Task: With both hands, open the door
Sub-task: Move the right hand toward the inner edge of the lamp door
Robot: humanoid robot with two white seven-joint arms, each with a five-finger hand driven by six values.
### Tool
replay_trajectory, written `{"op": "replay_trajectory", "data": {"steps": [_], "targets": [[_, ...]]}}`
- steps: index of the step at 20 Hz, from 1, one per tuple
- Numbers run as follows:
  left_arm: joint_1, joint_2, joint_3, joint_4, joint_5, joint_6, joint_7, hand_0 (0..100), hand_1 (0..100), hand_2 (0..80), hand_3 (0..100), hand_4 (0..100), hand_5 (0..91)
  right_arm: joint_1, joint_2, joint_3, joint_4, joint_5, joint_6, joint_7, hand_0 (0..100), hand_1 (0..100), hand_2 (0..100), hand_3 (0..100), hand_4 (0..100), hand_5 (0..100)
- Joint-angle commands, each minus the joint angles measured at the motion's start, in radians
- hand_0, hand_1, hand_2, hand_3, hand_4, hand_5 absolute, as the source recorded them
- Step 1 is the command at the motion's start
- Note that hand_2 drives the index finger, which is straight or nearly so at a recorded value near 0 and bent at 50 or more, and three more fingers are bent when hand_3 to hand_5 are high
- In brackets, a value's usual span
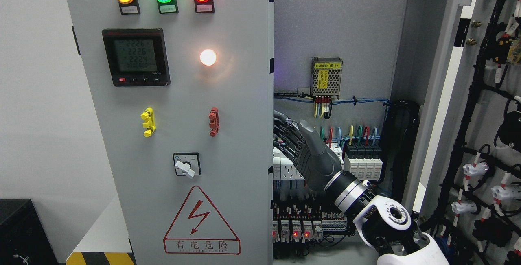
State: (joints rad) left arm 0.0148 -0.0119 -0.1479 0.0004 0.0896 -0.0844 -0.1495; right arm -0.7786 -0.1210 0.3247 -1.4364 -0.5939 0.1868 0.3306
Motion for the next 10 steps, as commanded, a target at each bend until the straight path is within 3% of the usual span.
{"op": "replay_trajectory", "data": {"steps": [1,10], "targets": [[0.021,-0.033,0.001,-0.025,0.002,-0.008,0.001,12,56,0.0,0,0,0.0,-0.027,-0.002,-0.007,0.056,-0.030,0.002,-0.002,10,13,0,0,0,0],[0.021,-0.049,0.001,-0.031,0.004,-0.011,0.001,12,56,0.0,0,0,0.0,-0.030,-0.005,-0.006,0.056,-0.060,0.000,0.004,10,13,0,0,0,0]]}}
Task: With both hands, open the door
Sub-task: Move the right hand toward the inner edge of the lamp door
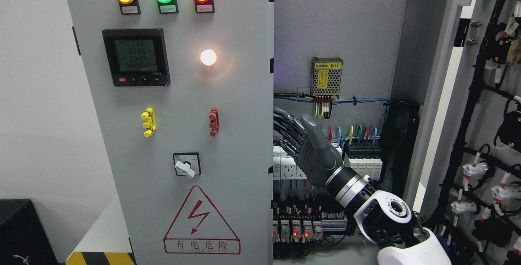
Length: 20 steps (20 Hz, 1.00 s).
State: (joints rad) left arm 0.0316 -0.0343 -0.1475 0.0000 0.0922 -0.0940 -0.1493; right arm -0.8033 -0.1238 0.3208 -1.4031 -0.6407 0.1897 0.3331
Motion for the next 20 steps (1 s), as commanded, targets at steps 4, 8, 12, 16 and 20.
{"op": "replay_trajectory", "data": {"steps": [4,8,12,16,20], "targets": [[0.004,-0.045,0.000,-0.032,0.001,-0.003,0.001,12,56,0.0,0,0,0.0,-0.005,-0.003,-0.002,0.019,-0.014,-0.004,0.027,10,13,0,0,0,0],[0.004,-0.065,-0.001,-0.034,0.001,-0.004,-0.001,12,56,0.0,0,0,0.0,-0.004,-0.003,-0.002,0.007,-0.017,-0.001,0.032,10,13,0,0,0,0],[0.004,-0.065,-0.001,-0.035,0.001,-0.004,-0.003,12,56,0.0,0,0,0.0,-0.002,-0.002,0.004,0.006,-0.019,0.001,0.035,10,13,0,0,0,0],[0.004,-0.065,-0.001,-0.035,0.001,-0.004,-0.003,12,56,0.0,0,0,0.0,-0.005,-0.003,0.004,0.006,-0.045,0.014,0.080,10,13,0,0,0,0],[0.004,-0.065,-0.001,-0.035,0.001,-0.004,-0.003,12,56,0.0,0,0,0.0,-0.005,-0.003,0.000,0.007,-0.047,0.019,0.083,10,13,0,0,0,0]]}}
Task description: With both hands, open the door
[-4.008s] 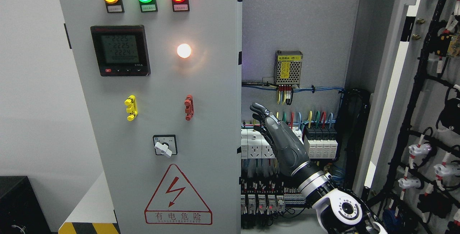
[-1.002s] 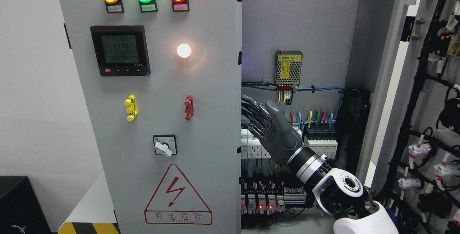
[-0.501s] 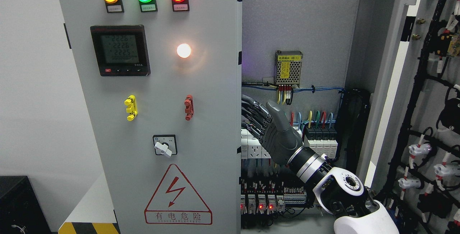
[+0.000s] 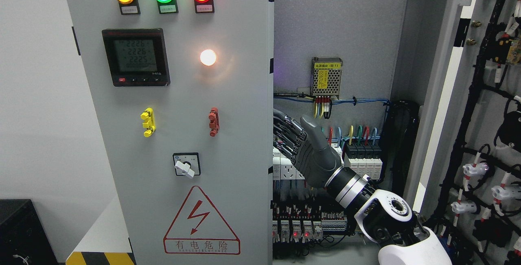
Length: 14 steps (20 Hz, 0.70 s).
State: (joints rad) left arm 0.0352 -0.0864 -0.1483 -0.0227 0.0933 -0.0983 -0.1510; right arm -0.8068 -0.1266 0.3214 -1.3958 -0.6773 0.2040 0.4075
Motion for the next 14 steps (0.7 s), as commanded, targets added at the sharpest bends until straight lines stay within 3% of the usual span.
{"op": "replay_trajectory", "data": {"steps": [1,4,7,14], "targets": [[0.000,-0.013,-0.001,-0.013,0.000,0.000,-0.001,12,56,0.0,0,0,0.0,-0.003,-0.002,-0.001,0.001,-0.010,0.005,0.008,10,13,0,0,0,0],[0.000,-0.013,-0.001,-0.013,0.000,0.000,-0.001,12,56,0.0,0,0,0.0,-0.003,-0.002,-0.002,0.003,-0.010,0.005,0.014,10,13,0,0,0,0],[0.000,-0.013,-0.001,-0.013,0.000,0.000,-0.001,12,56,0.0,0,0,0.0,-0.006,-0.001,-0.005,0.001,-0.010,0.011,0.059,10,13,0,0,0,0],[0.000,-0.013,-0.001,-0.013,0.000,0.000,-0.001,12,56,0.0,0,0,0.0,-0.011,-0.001,-0.007,0.001,-0.010,0.025,0.060,10,13,0,0,0,0]]}}
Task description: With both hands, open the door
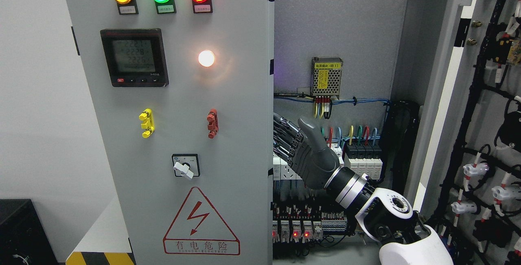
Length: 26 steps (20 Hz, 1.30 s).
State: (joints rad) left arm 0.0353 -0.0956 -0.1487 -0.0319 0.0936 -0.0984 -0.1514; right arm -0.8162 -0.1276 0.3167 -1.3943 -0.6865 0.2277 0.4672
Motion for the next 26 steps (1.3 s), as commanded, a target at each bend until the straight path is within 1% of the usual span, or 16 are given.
{"op": "replay_trajectory", "data": {"steps": [1,22,24,26], "targets": [[0.000,-0.004,0.000,-0.003,0.000,0.000,0.000,12,56,0.0,0,0,0.0,-0.001,0.000,-0.002,0.000,-0.001,0.001,0.001,10,13,0,0,0,0],[0.000,-0.004,0.000,-0.003,0.000,0.000,0.000,12,56,0.0,0,0,0.0,0.005,-0.003,-0.002,-0.017,-0.005,-0.001,0.005,10,13,0,0,0,0],[0.000,-0.004,0.000,-0.003,0.000,0.000,0.000,12,56,0.0,0,0,0.0,0.002,-0.003,-0.002,-0.019,-0.005,-0.002,0.028,10,13,0,0,0,0],[0.000,-0.004,0.000,-0.003,0.000,0.000,0.000,12,56,0.0,0,0,0.0,0.000,-0.003,-0.002,-0.017,-0.005,-0.002,0.037,10,13,0,0,0,0]]}}
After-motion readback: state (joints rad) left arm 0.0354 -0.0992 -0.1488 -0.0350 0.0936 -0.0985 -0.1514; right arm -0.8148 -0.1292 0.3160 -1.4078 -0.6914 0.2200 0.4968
